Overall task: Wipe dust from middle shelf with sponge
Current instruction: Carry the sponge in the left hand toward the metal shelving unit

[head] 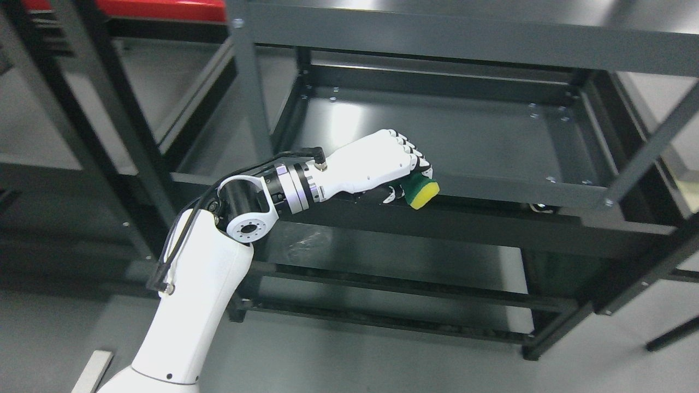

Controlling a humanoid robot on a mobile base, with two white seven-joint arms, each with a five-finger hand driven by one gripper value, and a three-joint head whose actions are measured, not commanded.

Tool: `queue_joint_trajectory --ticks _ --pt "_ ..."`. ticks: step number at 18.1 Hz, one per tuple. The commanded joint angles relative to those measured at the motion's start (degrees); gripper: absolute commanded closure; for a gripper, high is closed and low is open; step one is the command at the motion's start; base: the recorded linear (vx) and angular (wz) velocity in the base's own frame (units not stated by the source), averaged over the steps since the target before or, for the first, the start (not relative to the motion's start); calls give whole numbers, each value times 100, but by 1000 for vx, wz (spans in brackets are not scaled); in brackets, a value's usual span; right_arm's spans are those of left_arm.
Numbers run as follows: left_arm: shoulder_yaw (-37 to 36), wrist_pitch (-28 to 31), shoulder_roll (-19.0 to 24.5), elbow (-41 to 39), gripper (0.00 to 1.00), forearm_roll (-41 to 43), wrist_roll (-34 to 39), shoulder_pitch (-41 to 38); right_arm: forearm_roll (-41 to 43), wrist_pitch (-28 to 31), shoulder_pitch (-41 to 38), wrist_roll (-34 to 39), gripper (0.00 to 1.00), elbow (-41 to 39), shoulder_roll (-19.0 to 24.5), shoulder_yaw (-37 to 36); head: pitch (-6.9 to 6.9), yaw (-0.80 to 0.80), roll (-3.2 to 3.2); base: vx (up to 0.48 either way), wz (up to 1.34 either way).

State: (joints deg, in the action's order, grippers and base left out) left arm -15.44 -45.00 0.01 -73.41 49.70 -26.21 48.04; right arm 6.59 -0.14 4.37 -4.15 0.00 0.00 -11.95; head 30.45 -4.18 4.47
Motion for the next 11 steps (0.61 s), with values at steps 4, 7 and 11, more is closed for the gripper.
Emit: queue_joint_trajectory --ticks 4,7,11 --pt "-388 0 99 -50 99 -487 -191 1425 0 418 3 2 0 -100 -100 0 -2 0 0 38 -606" --pt "-1248 0 99 -33 99 -1153 -201 1979 0 418 3 2 0 -100 -100 0 -2 0 0 54 -234" --pt "-1989 0 99 -15 99 -1762 -192 2918 0 418 3 2 0 -100 -100 0 -2 0 0 20 -5"
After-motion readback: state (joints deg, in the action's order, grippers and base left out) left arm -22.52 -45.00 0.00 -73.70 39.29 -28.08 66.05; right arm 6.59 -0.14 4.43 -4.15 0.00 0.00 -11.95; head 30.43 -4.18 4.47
